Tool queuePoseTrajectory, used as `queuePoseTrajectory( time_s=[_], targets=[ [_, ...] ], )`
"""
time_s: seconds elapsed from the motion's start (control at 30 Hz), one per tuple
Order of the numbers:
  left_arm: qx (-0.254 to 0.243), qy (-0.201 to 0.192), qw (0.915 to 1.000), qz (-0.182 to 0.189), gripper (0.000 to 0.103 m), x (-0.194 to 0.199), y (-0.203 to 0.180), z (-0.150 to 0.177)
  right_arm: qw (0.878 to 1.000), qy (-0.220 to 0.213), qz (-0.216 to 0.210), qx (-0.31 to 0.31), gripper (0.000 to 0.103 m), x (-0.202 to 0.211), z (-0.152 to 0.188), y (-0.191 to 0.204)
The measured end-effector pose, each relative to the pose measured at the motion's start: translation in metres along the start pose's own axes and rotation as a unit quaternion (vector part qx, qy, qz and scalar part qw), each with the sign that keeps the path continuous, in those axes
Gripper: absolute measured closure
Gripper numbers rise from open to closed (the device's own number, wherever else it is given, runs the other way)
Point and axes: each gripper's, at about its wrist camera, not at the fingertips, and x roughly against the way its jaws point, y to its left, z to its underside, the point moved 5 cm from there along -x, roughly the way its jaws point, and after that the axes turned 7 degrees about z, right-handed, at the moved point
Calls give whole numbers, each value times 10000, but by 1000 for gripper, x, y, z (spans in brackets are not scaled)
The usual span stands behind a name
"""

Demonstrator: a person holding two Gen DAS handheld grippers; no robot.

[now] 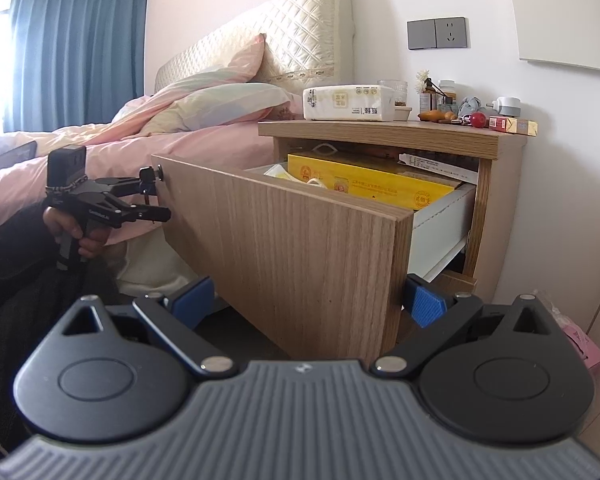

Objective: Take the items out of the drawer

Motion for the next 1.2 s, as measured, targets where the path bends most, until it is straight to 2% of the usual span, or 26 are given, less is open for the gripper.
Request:
queuePoseTrajectory(
  time_s=[0.3,0.43,0.53,0.87,1.07,1.2],
  targets=[
    [129,-4,9999,-86,4,8,-4,3,9998,-2,158,74,0,2,1,6],
    [87,32,9997,-214,2,8,-7,0,9990,-29,428,105,1,0,0,11],
    [122,18,9994,-309,2,11,-9,-4,9984,-98,540,-126,2,-1,-5,11],
    [109,-199,9971,-724,1,46,-20,-32,9881,-1115,914,-539,2,29,-43,20],
    [246,-262,9956,-863,0,57,-29,-51,9821,-1072,1411,-641,1,25,-60,35],
    [269,-274,9955,-872,0,61,-40,-62,9784,-1171,1485,-840,1,28,-65,42]
  ],
)
